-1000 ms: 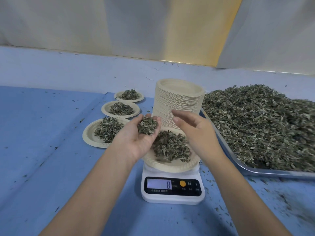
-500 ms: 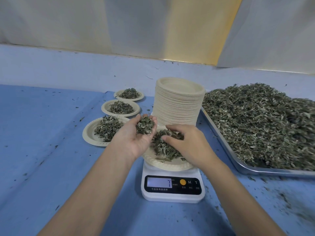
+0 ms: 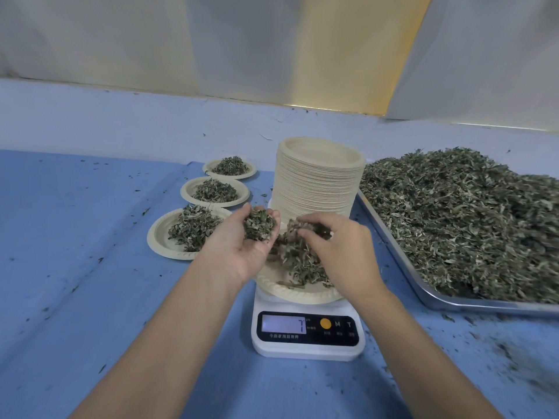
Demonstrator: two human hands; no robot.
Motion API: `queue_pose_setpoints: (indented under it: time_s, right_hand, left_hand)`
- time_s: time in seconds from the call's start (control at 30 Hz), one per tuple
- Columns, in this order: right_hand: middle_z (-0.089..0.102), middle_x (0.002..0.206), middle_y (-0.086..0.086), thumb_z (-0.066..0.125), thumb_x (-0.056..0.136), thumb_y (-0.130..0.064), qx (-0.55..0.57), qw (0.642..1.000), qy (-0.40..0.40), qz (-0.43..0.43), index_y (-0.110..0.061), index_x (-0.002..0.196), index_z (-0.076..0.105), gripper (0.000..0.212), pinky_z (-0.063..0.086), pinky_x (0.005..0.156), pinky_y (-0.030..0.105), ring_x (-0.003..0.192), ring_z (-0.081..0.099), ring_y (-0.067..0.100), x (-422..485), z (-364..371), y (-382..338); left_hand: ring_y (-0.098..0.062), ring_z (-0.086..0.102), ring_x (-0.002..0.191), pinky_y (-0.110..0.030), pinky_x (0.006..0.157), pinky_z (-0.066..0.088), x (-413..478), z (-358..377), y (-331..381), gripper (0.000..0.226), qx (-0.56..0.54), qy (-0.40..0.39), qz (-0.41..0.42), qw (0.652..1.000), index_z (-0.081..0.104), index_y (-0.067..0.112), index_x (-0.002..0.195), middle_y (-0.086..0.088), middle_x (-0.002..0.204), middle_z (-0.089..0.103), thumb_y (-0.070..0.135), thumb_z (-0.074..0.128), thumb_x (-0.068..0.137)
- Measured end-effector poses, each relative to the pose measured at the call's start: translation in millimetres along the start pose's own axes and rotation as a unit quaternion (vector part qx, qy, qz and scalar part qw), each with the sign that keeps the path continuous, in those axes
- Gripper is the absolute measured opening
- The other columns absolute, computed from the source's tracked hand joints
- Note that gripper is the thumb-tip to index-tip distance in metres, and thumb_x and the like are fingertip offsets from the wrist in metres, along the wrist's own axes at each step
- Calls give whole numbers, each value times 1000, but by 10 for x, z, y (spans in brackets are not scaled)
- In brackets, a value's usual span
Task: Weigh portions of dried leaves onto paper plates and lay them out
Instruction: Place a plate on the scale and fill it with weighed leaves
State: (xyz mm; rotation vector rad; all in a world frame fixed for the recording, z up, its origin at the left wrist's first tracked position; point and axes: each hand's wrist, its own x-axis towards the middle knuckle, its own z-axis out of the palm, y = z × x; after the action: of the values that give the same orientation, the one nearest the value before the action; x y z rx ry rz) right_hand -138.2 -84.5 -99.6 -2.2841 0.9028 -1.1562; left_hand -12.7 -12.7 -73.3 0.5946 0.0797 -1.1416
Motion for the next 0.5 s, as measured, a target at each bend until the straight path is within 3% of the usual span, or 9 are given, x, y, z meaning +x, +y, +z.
queue_pose_setpoints:
  time_s: [0.07,0.17,0.27,0.4,0.5]
  right_hand:
    - [66,87,-21,71,85,-18,67,997,47,12,-22,100,75,17,39,74,1,79,58,-14,7,-27,-35]
    - [70,87,-18,71,84,-16,145,986,69,36,-24,98,75,16,48,77,14,82,62,-5,21,-51,-84]
    - [68,81,-17,71,84,-16,157,984,65,50,-25,98,74,16,46,73,14,76,62,-4,22,-43,-82]
    - [71,88,-15,71,85,-21,146,986,56,61,-25,100,74,16,50,76,19,81,64,-2,19,-34,-60]
    - [70,98,-16,70,85,-27,140,987,52,65,-24,104,74,19,47,84,11,93,62,-6,20,-34,-56]
  left_hand:
    - [-25,58,72,-35,84,54,5,-1,-17,22,10,-3,0,1000,53,-1,86,-19,80,57,16,48,98]
    - [-25,57,72,-34,79,52,11,2,-45,23,27,-9,-3,1000,53,1,84,-18,80,54,17,46,99]
    - [-25,57,71,-34,77,52,24,0,-56,23,32,-9,-3,999,53,0,85,-18,80,55,17,45,99]
    - [-24,57,71,-35,80,53,22,-5,-47,23,28,-9,-3,1000,53,-1,85,-19,82,55,15,46,99]
    - [-24,59,73,-33,85,51,11,-10,-42,22,27,-2,0,1000,54,-2,86,-18,83,57,15,47,99]
